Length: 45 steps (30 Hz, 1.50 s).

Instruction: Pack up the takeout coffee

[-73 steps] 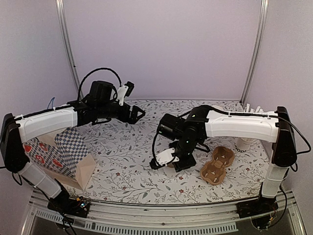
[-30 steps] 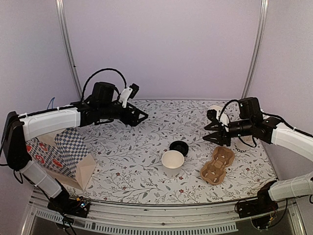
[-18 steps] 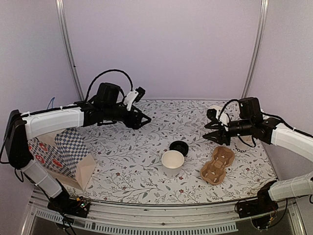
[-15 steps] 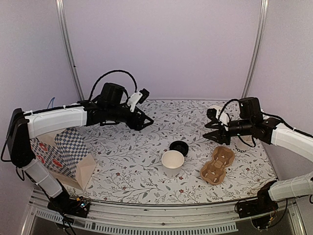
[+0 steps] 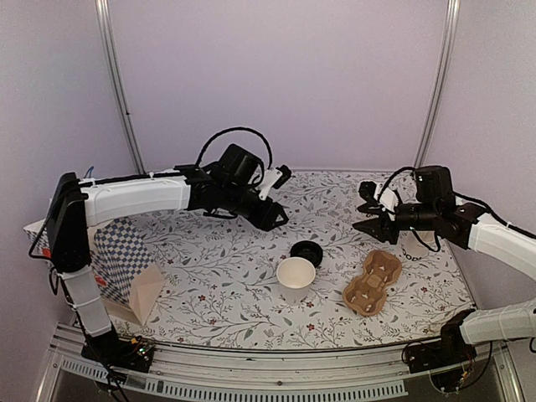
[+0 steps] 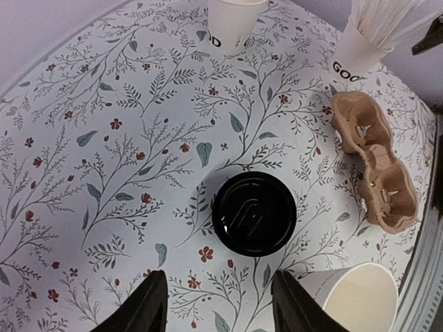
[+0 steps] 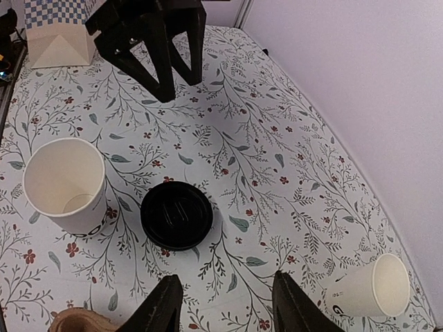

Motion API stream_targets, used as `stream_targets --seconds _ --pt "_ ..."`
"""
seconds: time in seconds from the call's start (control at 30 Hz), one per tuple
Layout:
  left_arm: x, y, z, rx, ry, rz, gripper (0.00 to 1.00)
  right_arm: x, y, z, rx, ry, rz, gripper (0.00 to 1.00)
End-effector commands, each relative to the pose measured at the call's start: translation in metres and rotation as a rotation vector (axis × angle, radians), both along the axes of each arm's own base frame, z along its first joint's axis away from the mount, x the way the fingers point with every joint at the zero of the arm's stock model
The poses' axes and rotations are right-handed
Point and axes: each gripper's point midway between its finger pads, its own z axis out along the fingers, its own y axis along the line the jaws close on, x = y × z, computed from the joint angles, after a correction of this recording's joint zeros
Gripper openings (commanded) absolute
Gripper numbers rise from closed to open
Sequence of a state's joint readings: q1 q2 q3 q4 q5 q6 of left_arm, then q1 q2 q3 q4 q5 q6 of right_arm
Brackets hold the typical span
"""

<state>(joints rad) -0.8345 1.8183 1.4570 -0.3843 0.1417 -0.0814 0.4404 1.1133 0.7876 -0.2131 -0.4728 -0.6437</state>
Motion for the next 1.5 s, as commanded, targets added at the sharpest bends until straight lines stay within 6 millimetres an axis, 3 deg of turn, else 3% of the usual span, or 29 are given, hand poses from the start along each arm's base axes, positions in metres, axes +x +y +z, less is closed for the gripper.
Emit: stream_targets --seconds 0.0,0.2,0.43,0.67,0.93,1.13,1.47 --pt "-0.002 -0.013 -0.03 0.046 0.119 0.024 0.5 0.001 -0.004 -0.002 -0.001 -0.012 -0.018 0.47" --pt "0.007 -0.032 -0.059 0.105 0.192 0.041 0.52 0.001 -0.004 -0.005 -0.007 -0.01 -0.014 0.47" --pt "0.017 -0.041 -0.095 0.173 0.22 0.065 0.52 -0.001 -0.004 -0.004 -0.005 -0.016 -0.006 0.47" --pt "0.02 -0.046 -0.118 0.212 0.24 0.077 0.52 -0.002 -0.003 -0.007 -0.008 -0.008 0.005 0.47" --pt "0.021 -0.049 -0.132 0.231 0.253 0.08 0.49 -0.003 -0.003 -0.009 -0.013 -0.006 0.006 0.47" --pt "0.027 -0.054 -0.134 0.229 0.241 0.076 0.39 -0.002 -0.004 -0.009 -0.017 -0.006 0.001 0.47" --pt "0.032 -0.06 -0.139 0.225 0.248 0.073 0.37 -0.002 -0.005 -0.01 -0.022 -0.008 -0.001 0.47"
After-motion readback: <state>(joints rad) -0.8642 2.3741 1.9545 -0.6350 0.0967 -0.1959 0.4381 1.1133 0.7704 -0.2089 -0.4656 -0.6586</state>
